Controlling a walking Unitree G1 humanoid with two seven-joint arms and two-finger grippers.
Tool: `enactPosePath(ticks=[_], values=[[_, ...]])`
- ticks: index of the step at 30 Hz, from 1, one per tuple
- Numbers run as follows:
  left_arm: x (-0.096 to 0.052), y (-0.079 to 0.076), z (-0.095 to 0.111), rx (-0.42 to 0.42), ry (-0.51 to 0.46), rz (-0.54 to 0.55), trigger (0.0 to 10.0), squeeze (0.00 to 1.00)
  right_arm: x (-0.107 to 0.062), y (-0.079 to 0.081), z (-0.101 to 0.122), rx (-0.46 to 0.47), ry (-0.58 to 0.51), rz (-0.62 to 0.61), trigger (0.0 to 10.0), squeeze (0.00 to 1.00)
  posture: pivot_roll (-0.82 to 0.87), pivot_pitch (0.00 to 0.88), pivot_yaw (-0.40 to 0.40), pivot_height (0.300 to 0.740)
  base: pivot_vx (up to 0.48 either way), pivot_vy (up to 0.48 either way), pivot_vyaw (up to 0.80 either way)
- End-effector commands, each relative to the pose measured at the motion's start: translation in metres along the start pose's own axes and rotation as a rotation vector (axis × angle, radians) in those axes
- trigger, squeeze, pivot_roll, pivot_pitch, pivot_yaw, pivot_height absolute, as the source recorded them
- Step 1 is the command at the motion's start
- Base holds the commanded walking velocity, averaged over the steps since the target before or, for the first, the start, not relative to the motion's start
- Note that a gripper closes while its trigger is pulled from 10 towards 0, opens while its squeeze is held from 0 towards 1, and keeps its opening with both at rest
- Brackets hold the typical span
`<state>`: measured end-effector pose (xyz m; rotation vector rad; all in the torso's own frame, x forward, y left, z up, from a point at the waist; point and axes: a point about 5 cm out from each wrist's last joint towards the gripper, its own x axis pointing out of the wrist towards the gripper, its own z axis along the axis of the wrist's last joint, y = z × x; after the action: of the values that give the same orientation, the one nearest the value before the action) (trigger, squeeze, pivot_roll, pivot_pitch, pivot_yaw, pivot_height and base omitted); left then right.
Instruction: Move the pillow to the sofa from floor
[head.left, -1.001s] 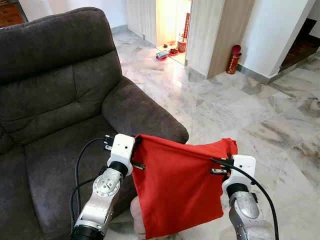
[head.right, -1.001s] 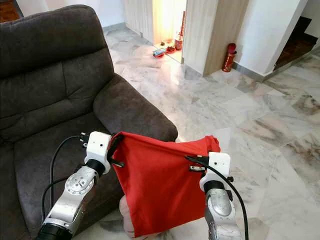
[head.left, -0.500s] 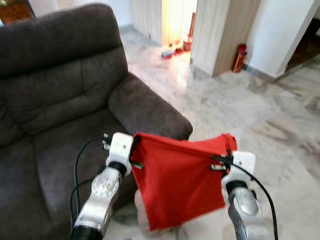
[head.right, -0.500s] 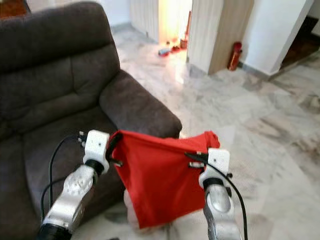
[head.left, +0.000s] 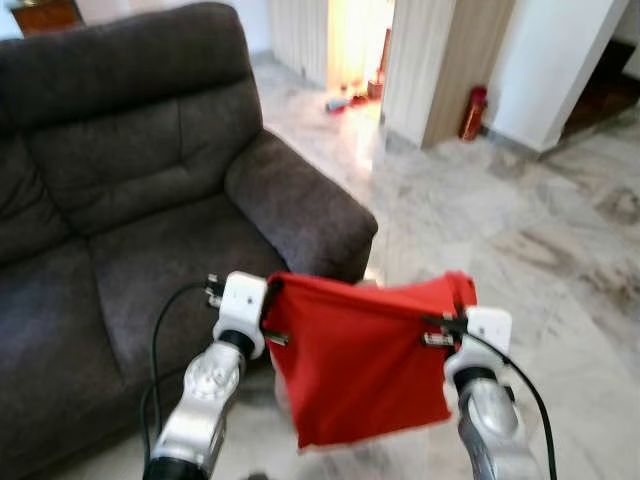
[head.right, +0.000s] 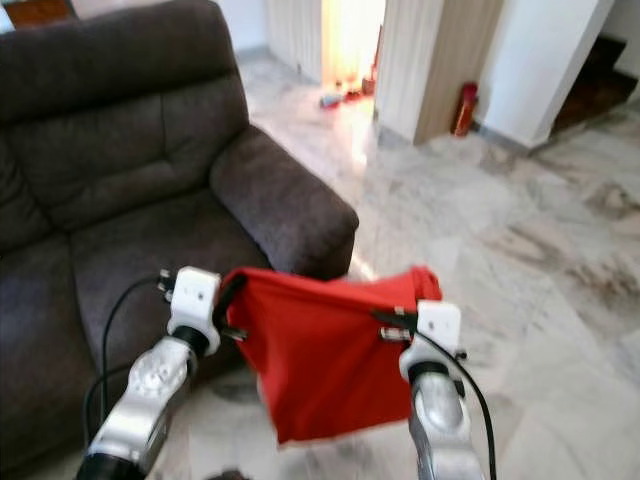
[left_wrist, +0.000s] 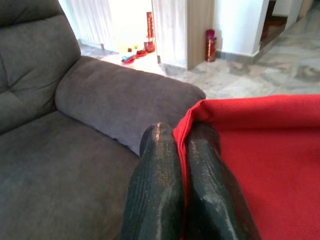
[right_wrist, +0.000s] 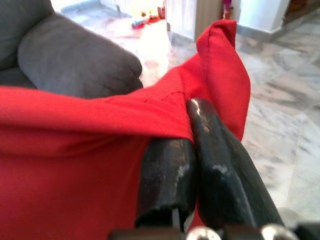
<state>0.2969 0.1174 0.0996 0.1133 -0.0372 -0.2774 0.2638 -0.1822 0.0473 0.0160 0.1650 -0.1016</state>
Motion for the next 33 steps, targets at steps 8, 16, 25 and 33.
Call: enactPosePath(ticks=[8, 16, 25, 33], values=[[-0.001, 0.018, 0.005, 0.025, -0.027, 0.077, 10.0, 0.0, 0.007, -0.01, 0.025, 0.022, -0.122, -0.039, 10.0, 0.0, -0.02, 0.0, -0.021, 0.736, 0.0, 0.0, 0.0], [-0.001, 0.018, 0.005, 0.023, -0.032, 0.08, 10.0, 0.0, 0.007, -0.009, 0.028, 0.018, -0.144, -0.012, 10.0, 0.0, -0.02, 0.0, -0.023, 0.736, 0.0, 0.0, 0.17], [0.0, 0.019, 0.006, 0.023, -0.035, 0.089, 10.0, 0.0, 0.008, -0.007, 0.028, 0.015, -0.144, 0.007, 10.0, 0.0, -0.02, 0.0, -0.024, 0.736, 0.0, 0.0, 0.8], [0.001, 0.029, 0.009, 0.032, -0.046, 0.138, 10.0, 0.0, 0.009, -0.006, 0.029, 0.019, -0.146, 0.01, 10.0, 0.0, -0.02, 0.0, -0.028, 0.736, 0.0, 0.0, 0.8]])
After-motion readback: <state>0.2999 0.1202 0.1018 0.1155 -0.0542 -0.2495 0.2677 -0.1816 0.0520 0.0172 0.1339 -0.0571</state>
